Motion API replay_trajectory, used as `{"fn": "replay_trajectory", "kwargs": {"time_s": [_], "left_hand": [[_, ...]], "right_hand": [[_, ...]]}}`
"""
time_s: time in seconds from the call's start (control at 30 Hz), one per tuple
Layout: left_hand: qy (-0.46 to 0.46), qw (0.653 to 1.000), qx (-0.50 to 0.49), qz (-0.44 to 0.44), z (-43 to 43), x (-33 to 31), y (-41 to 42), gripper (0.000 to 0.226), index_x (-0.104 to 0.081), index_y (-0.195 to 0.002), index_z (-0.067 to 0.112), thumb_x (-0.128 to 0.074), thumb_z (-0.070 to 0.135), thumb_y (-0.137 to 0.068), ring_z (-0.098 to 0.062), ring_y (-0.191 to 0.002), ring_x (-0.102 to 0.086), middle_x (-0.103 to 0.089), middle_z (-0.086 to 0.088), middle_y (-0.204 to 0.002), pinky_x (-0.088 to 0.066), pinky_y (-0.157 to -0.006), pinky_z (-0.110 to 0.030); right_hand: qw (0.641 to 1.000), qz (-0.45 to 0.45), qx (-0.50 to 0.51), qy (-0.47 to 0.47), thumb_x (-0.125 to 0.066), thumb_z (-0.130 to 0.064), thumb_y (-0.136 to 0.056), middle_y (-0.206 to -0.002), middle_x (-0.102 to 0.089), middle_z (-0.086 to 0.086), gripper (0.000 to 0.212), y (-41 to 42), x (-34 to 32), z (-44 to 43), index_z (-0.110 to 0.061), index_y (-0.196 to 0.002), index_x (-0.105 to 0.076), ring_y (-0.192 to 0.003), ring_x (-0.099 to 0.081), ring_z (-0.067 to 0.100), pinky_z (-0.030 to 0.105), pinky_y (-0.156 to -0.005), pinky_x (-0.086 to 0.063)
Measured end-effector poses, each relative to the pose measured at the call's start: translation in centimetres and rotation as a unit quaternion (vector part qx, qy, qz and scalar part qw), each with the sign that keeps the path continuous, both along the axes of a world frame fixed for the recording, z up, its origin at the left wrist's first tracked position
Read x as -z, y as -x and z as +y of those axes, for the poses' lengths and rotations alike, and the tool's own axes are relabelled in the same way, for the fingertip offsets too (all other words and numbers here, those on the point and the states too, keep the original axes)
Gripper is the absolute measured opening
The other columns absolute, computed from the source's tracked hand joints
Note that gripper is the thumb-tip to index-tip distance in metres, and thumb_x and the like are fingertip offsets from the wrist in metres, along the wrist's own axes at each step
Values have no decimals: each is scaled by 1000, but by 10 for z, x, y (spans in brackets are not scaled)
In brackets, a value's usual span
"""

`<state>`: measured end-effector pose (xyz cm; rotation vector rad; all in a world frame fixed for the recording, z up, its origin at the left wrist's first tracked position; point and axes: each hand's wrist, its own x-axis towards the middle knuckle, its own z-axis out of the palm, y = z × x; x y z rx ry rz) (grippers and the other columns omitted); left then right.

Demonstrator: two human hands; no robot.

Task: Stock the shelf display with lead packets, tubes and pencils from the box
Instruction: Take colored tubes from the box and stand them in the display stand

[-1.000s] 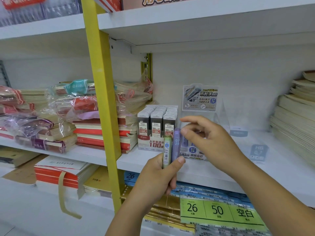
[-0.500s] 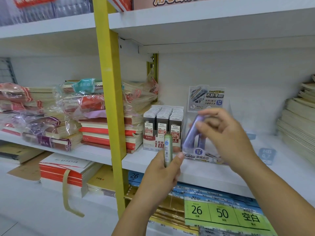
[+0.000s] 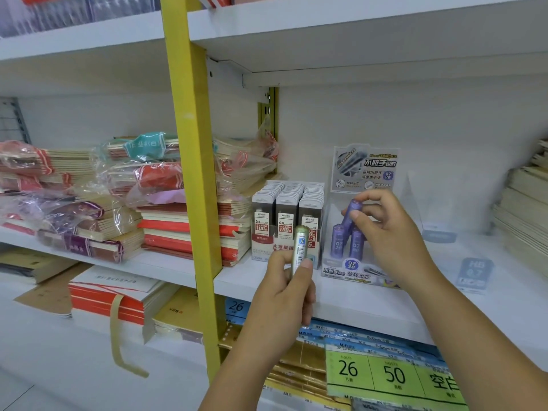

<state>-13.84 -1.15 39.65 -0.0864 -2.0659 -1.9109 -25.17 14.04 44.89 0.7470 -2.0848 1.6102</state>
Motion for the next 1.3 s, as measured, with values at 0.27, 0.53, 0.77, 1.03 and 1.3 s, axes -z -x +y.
{"fn": "replay_trajectory", "kwargs": {"time_s": [0.27,0.53,0.77,1.03,1.3], "left_hand": [[-3,999,-37,18,-1,3,1,15,-56,-94,30,-49,42,-100,-10,-54,-54,-62,7,-71,-42,-49,-16],[3,999,-38,12,-1,3,0,17,-57,-98,27,-48,42,-100,-10,-55,-56,-63,7,-72,-42,-49,-19],[-1,999,-36,10,-1,3,0,16,-58,-100,26,-49,40,-101,-11,-54,-56,-63,7,-71,-42,-47,-20],[-6,999,-32,10,1,6,0,18,-57,-99,24,-49,40,-100,-10,-54,-56,-63,7,-71,-42,-49,-22],[-21,999,-24,13,-2,5,0,15,-58,-102,28,-49,39,-101,-11,-54,-56,-63,8,-71,-42,-48,-22]], "right_hand": [[999,-42,6,-17,-61,-31,-93,-86,-73,-18,14,2,1,2,-45,-95,-58,-73,-65,-3,34,-80,-52],[998,-55,-4,-3,-61,-28,-94,-84,-74,-16,14,0,1,-1,-42,-95,-60,-74,-67,0,32,-75,-53],[998,-49,-8,-35,-56,-33,-96,-85,-73,-19,15,2,2,1,-48,-98,-59,-76,-66,-2,32,-76,-53],[995,-101,1,10,-65,-21,-90,-87,-75,-6,13,5,-5,4,-34,-88,-64,-75,-69,15,30,-70,-55],[982,-93,-33,-158,-63,-18,-92,-88,-74,5,8,4,-29,0,-22,-87,-68,-80,-69,23,41,-80,-57]]}}
